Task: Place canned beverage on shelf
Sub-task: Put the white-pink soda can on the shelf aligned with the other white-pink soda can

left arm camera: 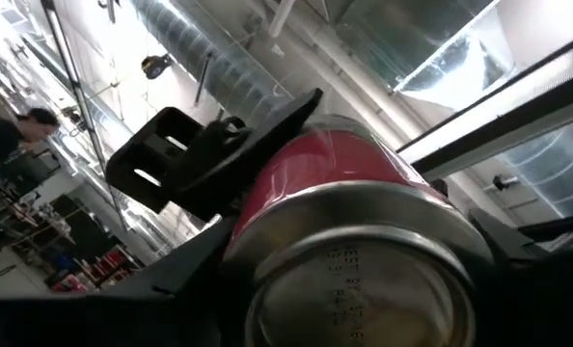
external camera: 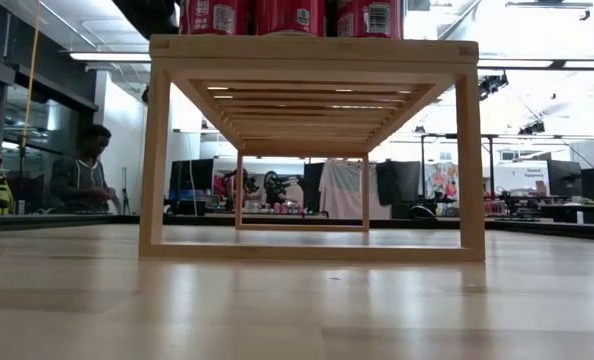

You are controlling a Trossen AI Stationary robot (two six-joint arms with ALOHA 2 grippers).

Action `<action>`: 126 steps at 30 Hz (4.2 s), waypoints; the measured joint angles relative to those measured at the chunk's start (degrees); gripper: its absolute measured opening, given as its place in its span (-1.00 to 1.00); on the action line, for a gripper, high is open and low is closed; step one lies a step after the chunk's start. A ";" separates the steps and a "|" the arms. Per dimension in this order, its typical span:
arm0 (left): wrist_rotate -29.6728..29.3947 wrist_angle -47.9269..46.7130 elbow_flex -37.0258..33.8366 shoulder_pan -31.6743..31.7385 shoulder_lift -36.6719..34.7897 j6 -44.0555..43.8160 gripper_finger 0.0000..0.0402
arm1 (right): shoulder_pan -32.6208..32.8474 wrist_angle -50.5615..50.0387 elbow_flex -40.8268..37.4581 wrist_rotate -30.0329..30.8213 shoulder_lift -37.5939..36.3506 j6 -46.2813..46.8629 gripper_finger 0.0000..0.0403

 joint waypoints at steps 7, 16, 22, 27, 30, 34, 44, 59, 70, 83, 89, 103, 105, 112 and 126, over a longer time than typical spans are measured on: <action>7.53 0.05 0.04 5.08 -2.12 -0.48 0.57 | -2.68 -11.74 -0.03 -0.17 -5.85 -5.19 0.36; 17.98 -28.38 0.10 15.29 -20.25 14.08 0.56 | -3.65 -44.59 -3.32 12.77 -16.31 -18.04 0.36; 1.89 -75.34 4.24 12.64 -34.25 39.49 0.56 | -4.16 -33.37 -24.37 14.88 -22.36 -13.14 0.36; -3.45 -80.19 1.92 10.44 -39.91 41.17 0.56 | -4.85 -15.56 -35.48 16.15 -19.53 -8.72 0.36; -6.22 -80.13 -0.05 10.07 -41.46 41.06 0.56 | -4.76 -13.96 -34.70 18.68 -15.13 -9.61 0.36; -7.75 -77.80 -2.77 9.74 -41.64 38.35 0.56 | -4.78 -15.80 -29.48 19.63 -8.11 -12.68 0.36; -7.26 -77.09 -3.13 8.56 -41.73 37.07 0.57 | -4.96 -19.51 -21.18 19.22 1.09 -16.35 0.36; -7.24 -76.20 -3.13 8.57 -41.92 37.08 0.57 | -5.57 -19.33 -21.05 17.09 2.39 -15.65 0.53; -7.22 -76.20 -3.13 8.57 -41.92 37.08 0.57 | -5.53 -19.80 -18.68 14.75 2.42 -14.84 0.83; -7.16 -76.40 -3.13 8.57 -41.94 37.08 0.57 | -5.91 -42.97 -3.17 14.68 -0.67 -24.71 0.83; -6.55 -77.72 -3.13 8.59 -41.94 37.07 0.57 | -4.10 -52.94 -9.58 19.10 -12.51 -25.40 0.46; -4.82 -76.23 -3.13 8.59 -41.90 33.94 0.57 | -2.42 -16.68 -43.85 21.12 -21.99 -3.48 -0.93; -4.82 -75.79 -3.13 8.59 -41.92 33.94 0.57 | -2.44 -14.99 -43.44 21.18 -19.47 -3.54 -0.98; -4.84 -75.72 -3.13 8.57 -41.90 32.56 0.57 | -3.40 -15.27 -39.14 21.25 -12.29 -6.08 -0.99; -4.84 -75.74 -3.13 8.57 -41.90 32.44 0.57 | -3.43 -15.17 -34.12 20.13 -7.22 -8.81 -1.00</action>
